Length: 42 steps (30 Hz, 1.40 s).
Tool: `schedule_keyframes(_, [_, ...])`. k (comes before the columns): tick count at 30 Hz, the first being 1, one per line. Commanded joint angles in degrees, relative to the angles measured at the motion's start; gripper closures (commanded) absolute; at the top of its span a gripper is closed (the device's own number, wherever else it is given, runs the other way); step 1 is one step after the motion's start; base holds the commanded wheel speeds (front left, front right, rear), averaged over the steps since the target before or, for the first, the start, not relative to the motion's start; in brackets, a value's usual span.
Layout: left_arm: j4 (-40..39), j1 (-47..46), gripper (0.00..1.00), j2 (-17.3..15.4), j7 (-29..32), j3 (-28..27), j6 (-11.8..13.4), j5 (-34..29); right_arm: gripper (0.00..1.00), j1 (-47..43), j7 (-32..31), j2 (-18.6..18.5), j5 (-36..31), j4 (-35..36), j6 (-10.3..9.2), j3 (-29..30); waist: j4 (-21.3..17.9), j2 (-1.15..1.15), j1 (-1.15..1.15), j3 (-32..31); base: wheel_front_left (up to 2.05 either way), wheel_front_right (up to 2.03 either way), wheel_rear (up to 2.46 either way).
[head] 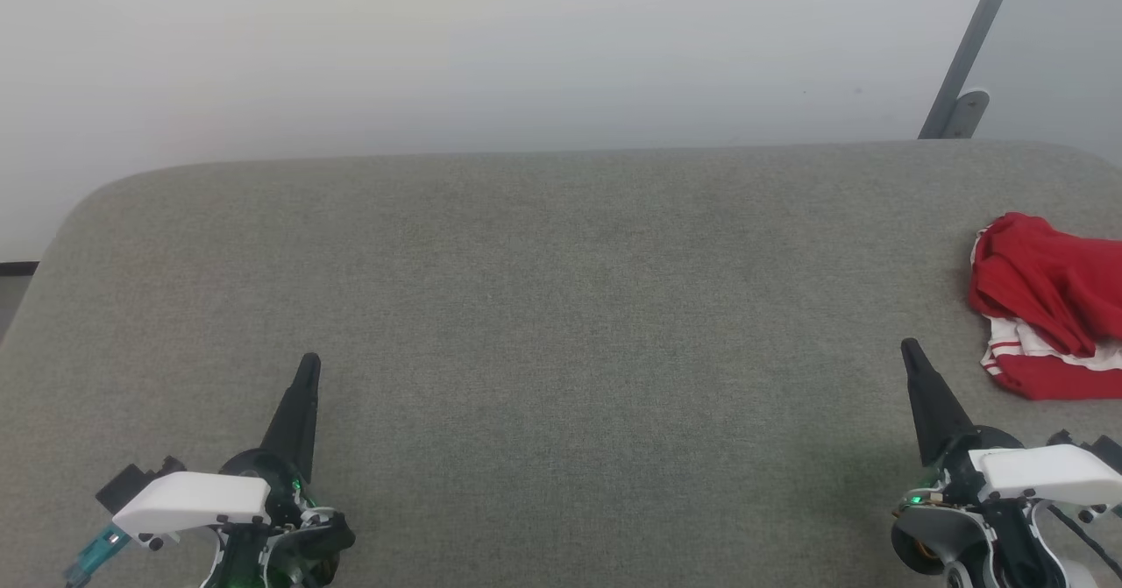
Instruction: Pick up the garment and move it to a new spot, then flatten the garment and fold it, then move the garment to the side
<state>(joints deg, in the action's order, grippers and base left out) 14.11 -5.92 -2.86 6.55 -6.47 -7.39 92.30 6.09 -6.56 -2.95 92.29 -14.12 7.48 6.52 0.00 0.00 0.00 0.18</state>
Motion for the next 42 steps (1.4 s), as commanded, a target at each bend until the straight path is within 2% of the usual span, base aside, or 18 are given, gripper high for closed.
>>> schedule_keyframes(1, [-0.2,-0.7,1.0,0.1,0.2,-0.2,-0.2,0.2,1.0,0.3,-0.2,0.2,0.2,0.2,0.02,0.1,0.0,0.0,0.0,0.0,0.0,0.0,0.0])
schedule_keyframes(42, [-0.2,-0.7,1.0,0.1,0.2,-0.1,-0.2,0.2,1.0,0.3,-0.1,0.2,0.2,0.2,0.02,0.0,0.0,0.0,0.0,0.0,0.0,0.0,0.0])
